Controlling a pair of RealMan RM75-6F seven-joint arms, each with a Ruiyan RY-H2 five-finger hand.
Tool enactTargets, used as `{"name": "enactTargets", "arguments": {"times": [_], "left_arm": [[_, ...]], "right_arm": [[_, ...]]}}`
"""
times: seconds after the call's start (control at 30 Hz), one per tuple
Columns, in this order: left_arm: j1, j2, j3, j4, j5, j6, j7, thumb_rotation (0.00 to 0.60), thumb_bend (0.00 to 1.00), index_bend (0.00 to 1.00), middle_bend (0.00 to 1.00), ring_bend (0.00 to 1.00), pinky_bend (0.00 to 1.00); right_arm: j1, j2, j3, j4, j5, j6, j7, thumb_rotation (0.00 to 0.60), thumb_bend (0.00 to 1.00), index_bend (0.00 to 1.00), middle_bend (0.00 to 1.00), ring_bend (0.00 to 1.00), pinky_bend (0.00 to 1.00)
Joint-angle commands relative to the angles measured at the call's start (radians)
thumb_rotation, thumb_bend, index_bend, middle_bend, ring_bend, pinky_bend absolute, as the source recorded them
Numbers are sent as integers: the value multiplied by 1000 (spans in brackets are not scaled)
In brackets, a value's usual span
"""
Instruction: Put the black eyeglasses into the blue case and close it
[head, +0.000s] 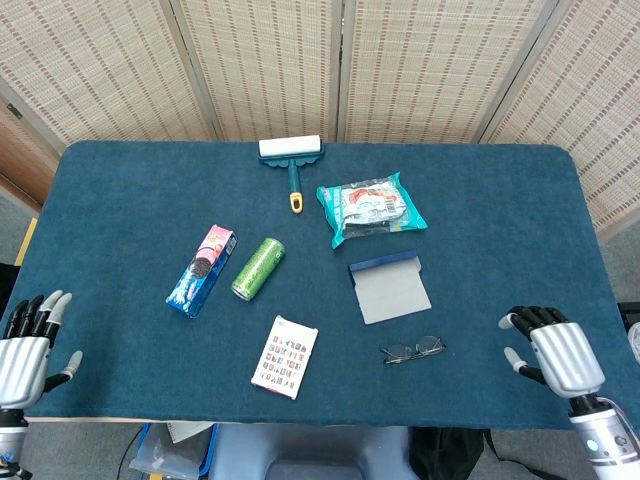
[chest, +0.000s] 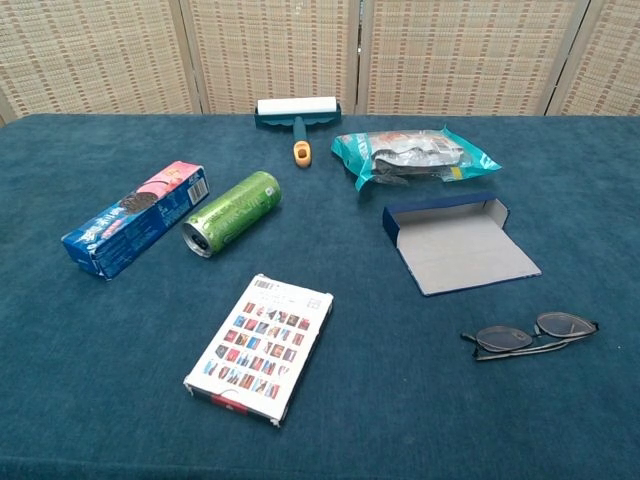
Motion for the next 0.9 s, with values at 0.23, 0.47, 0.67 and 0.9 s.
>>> {"name": "enactTargets", "arguments": {"times": [0.23,0.47,0.67,0.9], "left_arm": [[15,6,4,5,-1,16,-24,600,307,0,0,9,0],[28,7,8,17,-7,23,-39,600,307,0,0,9,0],[33,5,10,27,-10,21,-50,600,307,0,0,8,0],[31,2,9,38,-15,11,-57,600,307,0,0,8,0]], "right_arm": [[142,-66,-19,-25,-29,-229,-96,600,283,394,202,90,134],[202,-154,-9,36,-3,-314,-208,600,284,394,104,0,1],[231,-242,-1,108,43,-357,-269,600,284,394,48,0,0],[263,-325,-5,186,58,-386,-280,600,284,394,0,0,0]]}}
